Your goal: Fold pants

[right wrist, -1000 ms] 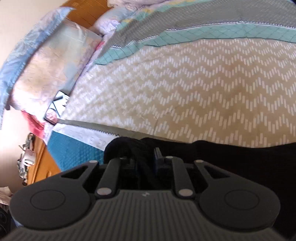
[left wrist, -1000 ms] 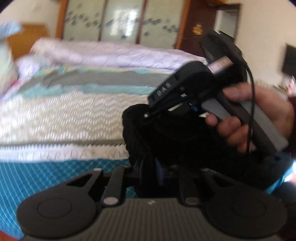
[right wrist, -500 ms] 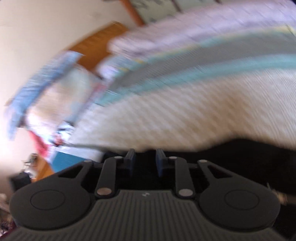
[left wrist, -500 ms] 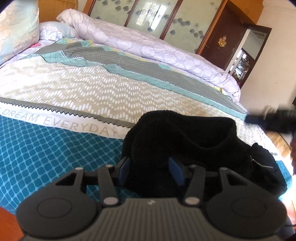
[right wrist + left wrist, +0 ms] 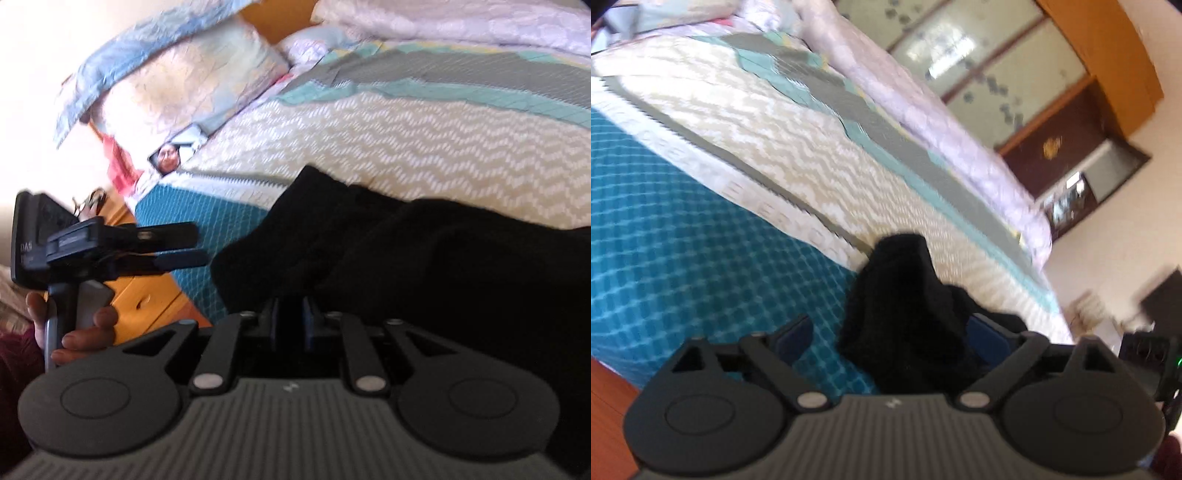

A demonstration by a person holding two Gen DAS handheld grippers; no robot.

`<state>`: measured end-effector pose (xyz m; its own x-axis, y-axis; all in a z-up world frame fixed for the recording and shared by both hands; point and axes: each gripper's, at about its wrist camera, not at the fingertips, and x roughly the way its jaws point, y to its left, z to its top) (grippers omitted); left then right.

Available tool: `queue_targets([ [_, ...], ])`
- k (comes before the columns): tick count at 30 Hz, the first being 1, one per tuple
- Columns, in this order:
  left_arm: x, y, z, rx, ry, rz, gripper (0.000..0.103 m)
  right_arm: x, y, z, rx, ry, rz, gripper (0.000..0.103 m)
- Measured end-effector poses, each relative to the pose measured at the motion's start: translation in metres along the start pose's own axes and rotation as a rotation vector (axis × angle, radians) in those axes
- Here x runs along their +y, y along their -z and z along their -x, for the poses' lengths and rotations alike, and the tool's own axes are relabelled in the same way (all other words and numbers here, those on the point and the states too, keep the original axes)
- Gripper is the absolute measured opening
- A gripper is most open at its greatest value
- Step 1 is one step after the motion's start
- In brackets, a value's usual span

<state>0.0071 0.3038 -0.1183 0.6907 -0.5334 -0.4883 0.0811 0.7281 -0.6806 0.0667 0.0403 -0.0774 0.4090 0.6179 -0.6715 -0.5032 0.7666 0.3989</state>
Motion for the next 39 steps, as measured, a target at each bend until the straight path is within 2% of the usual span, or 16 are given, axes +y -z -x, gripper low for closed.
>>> queue_targets([
  [3,0.01,-0.005,0.002,-0.014,0.025,0.071,0.099,-0.001,-0.002,-0.01,-0.022,-0.005,0.003,0.023],
  [5,0.008,-0.006,-0.004,-0.007,0.037,0.078,0.1,-0.001,-0.006,-0.028,0.006,-0.019,-0.023,0.023],
  [8,-0.005,-0.002,-0.024,0.044,-0.018,0.014,0.1,-0.007,-0.006,-0.069,0.07,-0.018,-0.062,0.021],
  [11,-0.014,0.007,-0.04,0.095,-0.085,-0.054,0.1,-0.027,-0.016,-0.074,0.057,-0.064,-0.232,0.021],
  [13,-0.018,0.012,-0.046,0.096,-0.104,-0.094,0.097,-0.03,-0.018,-0.073,0.059,-0.08,-0.24,0.021],
  [15,-0.021,0.016,-0.051,0.092,-0.127,-0.136,0.077,-0.027,-0.016,-0.065,0.036,-0.076,-0.228,0.022],
  [16,-0.021,0.017,-0.052,0.085,-0.137,-0.138,0.073,-0.028,-0.014,-0.058,0.013,-0.058,-0.221,0.023],
  [18,-0.02,0.017,-0.054,0.085,-0.149,-0.127,0.044,-0.025,-0.009,-0.036,-0.051,-0.065,-0.202,0.024],
  [22,-0.024,0.013,-0.045,0.041,-0.154,-0.106,0.021,-0.026,0.006,-0.004,-0.129,0.012,-0.131,0.029],
  [24,-0.041,0.012,-0.034,0.002,-0.136,-0.154,0.015,-0.034,0.014,-0.008,-0.097,0.043,-0.147,0.03],
  [26,-0.063,0.011,-0.032,-0.007,-0.12,-0.214,0.012,-0.05,0.021,-0.024,-0.024,0.069,-0.235,0.03],
  [29,-0.1,0.018,-0.041,-0.002,-0.133,-0.331,0.007,-0.067,0.021,-0.024,-0.04,0.015,-0.349,0.03],
  [32,-0.135,0.034,-0.052,0.046,-0.062,-0.423,0.006,-0.073,0.021,-0.012,-0.065,-0.006,-0.376,0.032],
  [34,-0.159,0.048,-0.064,0.069,-0.067,-0.514,0.006,-0.078,0.025,-0.004,-0.084,0.012,-0.378,0.034],
  [37,-0.182,0.064,-0.069,0.1,-0.084,-0.608,0.008,-0.092,0.035,0.01,-0.105,0.06,-0.415,0.036],
  [39,-0.181,0.059,-0.054,0.063,-0.1,-0.615,0.016,-0.096,0.039,0.021,-0.134,0.047,-0.421,0.038],
])
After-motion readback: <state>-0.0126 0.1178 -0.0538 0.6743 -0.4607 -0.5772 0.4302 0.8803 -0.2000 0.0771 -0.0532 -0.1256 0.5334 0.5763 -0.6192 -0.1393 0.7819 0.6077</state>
